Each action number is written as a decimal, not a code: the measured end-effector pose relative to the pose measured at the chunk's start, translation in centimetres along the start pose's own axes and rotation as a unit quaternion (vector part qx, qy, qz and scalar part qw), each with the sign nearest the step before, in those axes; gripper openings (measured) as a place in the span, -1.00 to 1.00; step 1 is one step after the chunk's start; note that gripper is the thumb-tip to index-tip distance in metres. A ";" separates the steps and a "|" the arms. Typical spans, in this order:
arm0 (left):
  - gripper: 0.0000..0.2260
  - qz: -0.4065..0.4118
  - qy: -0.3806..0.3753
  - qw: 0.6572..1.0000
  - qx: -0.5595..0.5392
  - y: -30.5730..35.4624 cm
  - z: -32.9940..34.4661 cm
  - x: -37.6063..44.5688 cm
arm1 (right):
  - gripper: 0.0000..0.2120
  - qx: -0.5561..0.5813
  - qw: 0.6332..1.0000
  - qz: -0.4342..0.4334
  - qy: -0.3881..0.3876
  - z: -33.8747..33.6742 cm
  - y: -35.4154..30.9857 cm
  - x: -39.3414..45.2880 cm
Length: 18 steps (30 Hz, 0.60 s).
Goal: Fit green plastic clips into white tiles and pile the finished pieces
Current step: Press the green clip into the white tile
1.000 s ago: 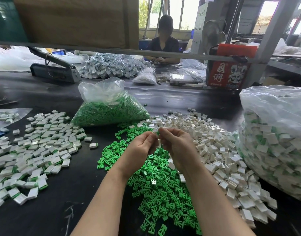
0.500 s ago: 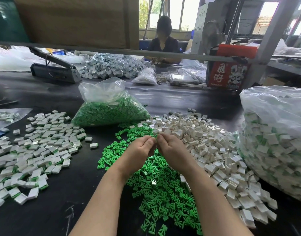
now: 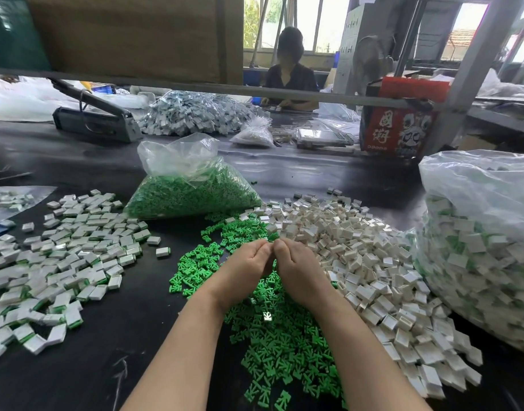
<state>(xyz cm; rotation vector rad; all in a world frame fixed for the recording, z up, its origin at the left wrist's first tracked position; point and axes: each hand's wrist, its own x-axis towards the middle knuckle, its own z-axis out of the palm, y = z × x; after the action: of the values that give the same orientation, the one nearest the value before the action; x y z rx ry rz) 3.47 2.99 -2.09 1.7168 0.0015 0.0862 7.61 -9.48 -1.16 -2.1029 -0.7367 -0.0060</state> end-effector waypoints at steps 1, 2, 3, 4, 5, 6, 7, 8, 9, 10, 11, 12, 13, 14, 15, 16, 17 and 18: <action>-0.70 -0.005 0.000 1.000 0.001 0.0 0.0 0.0 | -0.61 -0.005 1.000 -0.001 -0.001 0.0 0.1 0.0; -0.67 -0.008 0.001 1.000 0.007 -0.1 0.0 0.0 | -0.60 -0.008 1.000 -0.001 -0.001 0.0 0.1 0.0; -0.66 -0.010 0.000 1.000 0.013 -0.2 0.0 0.1 | -0.59 -0.009 1.000 -0.002 0.000 0.0 0.2 -0.1; -0.65 -0.013 -0.001 1.000 0.016 -0.3 0.1 0.1 | -0.58 -0.010 1.000 -0.004 0.001 0.0 0.2 -0.1; -0.64 -0.017 -0.003 1.000 0.017 -0.4 0.1 0.2 | -0.57 -0.013 1.000 -0.006 0.001 0.0 0.1 -0.2; -0.63 -0.020 -0.005 1.000 0.017 -0.4 0.1 0.3 | -0.56 -0.020 1.000 -0.008 -0.001 0.1 0.1 -0.2; -0.63 -0.023 -0.007 1.000 0.018 -0.5 0.1 0.3 | -0.56 -0.026 1.000 -0.008 -0.002 0.1 0.1 -0.2; -0.65 -0.025 -0.008 0.999 0.019 -0.5 0.1 0.3 | -0.56 -0.031 0.999 -0.009 -0.002 0.1 0.1 -0.2; -0.67 -0.026 -0.009 0.999 0.018 -0.5 0.0 0.3 | -0.56 -0.033 0.999 -0.009 0.000 0.1 0.1 -0.2; -0.67 -0.027 -0.009 0.999 0.019 -0.5 0.0 0.3 | -0.56 -0.033 0.999 -0.010 0.002 0.2 0.2 -0.2; -0.66 -0.027 -0.010 0.999 0.021 -0.6 -0.1 0.2 | -0.56 -0.034 0.999 -0.011 0.003 0.2 0.2 -0.3; -0.63 -0.026 -0.011 0.999 0.026 -0.7 -0.1 0.3 | -0.56 -0.037 0.999 -0.012 0.002 0.2 0.3 -0.3; -0.61 -0.024 -0.013 0.999 0.034 -0.8 -0.2 0.3 | -0.56 -0.040 0.999 -0.013 0.001 0.2 0.4 -0.3; -0.60 -0.022 -0.017 0.999 0.042 -0.8 -0.2 0.3 | -0.56 -0.040 0.999 -0.014 0.000 0.2 0.4 -0.3; -0.61 -0.019 -0.021 0.999 0.044 -0.8 -0.2 0.2 | -0.56 -0.036 0.999 -0.014 -0.001 0.2 0.5 -0.3; -0.61 -0.015 -0.025 0.999 0.037 -0.7 -0.2 0.2 | -0.57 -0.023 1.000 -0.015 0.000 0.2 0.5 -0.3; -0.62 -0.011 -0.026 0.999 0.022 -0.8 -0.3 0.2 | -0.57 -0.002 1.000 -0.016 0.002 0.1 0.4 -0.2; -0.63 -0.007 -0.024 1.000 0.004 -0.8 -0.3 0.2 | -0.59 0.023 1.000 -0.014 0.003 0.0 0.4 -0.2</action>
<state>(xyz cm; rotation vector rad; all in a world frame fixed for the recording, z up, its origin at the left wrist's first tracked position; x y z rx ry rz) 3.74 3.44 -2.86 1.7269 -0.0211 0.0342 7.66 -9.72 -1.51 -2.0482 -0.7569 -0.0112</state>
